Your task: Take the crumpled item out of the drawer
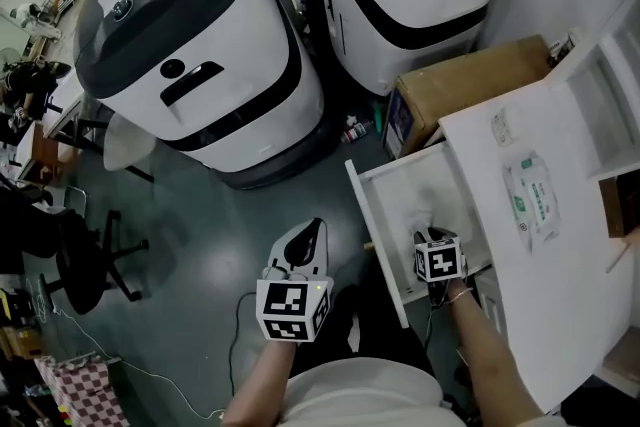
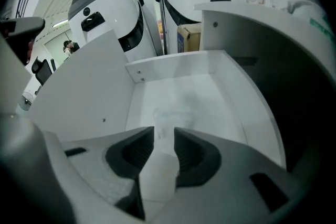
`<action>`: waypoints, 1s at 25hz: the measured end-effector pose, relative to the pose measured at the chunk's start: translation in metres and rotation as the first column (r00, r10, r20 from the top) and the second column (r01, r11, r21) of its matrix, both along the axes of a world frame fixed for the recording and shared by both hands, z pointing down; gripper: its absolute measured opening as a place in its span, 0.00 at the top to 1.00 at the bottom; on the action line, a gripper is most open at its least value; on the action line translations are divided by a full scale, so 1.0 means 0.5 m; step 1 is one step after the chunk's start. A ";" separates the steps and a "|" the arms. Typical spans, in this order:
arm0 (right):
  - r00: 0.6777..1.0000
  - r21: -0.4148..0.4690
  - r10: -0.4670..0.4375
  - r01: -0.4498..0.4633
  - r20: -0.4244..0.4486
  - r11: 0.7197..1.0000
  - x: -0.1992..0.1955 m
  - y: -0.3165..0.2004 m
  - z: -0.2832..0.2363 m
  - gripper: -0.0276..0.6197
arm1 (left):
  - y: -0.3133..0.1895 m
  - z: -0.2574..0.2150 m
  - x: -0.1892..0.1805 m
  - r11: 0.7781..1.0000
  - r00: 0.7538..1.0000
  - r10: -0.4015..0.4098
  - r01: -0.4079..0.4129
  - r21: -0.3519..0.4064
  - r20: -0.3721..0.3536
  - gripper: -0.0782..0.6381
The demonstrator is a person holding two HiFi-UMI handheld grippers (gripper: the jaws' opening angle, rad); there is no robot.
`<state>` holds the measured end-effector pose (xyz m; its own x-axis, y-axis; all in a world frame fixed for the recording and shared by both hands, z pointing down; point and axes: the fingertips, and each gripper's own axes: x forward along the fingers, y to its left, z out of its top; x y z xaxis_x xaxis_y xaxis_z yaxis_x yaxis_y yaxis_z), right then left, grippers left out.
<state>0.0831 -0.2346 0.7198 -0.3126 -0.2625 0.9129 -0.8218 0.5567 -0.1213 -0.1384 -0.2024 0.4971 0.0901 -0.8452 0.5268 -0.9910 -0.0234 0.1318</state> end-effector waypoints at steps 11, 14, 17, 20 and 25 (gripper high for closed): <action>0.994 -0.032 -0.024 0.021 -0.103 0.999 -0.004 -0.015 0.069 0.77 | 0.013 0.020 -0.039 0.997 0.998 -0.061 0.062 -0.035 0.012 0.90; 0.990 -0.018 -0.047 0.045 -0.131 0.999 -0.008 -0.030 0.071 0.77 | 0.012 0.024 -0.041 0.997 0.998 -0.067 0.067 -0.042 0.013 0.90; 0.983 -0.031 -0.072 0.068 -0.170 0.997 -0.004 -0.029 0.089 0.76 | 0.012 0.028 -0.041 0.996 0.997 -0.072 0.073 -0.047 0.011 0.90; 0.978 -0.023 -0.091 0.088 -0.189 0.996 -0.005 -0.029 0.096 0.75 | 0.013 0.031 -0.044 0.995 0.997 -0.080 0.081 -0.053 0.012 0.90; 0.972 -0.009 -0.114 0.114 -0.206 0.993 -0.007 -0.027 0.103 0.75 | 0.011 0.041 -0.045 0.994 0.996 -0.084 0.085 -0.066 0.015 0.90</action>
<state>0.0795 -0.2482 0.7713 -0.1460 -0.2385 0.9601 -0.7602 0.6482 0.0454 -0.1608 -0.1971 0.5179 0.0131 -0.8128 0.5824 -0.9905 0.0691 0.1186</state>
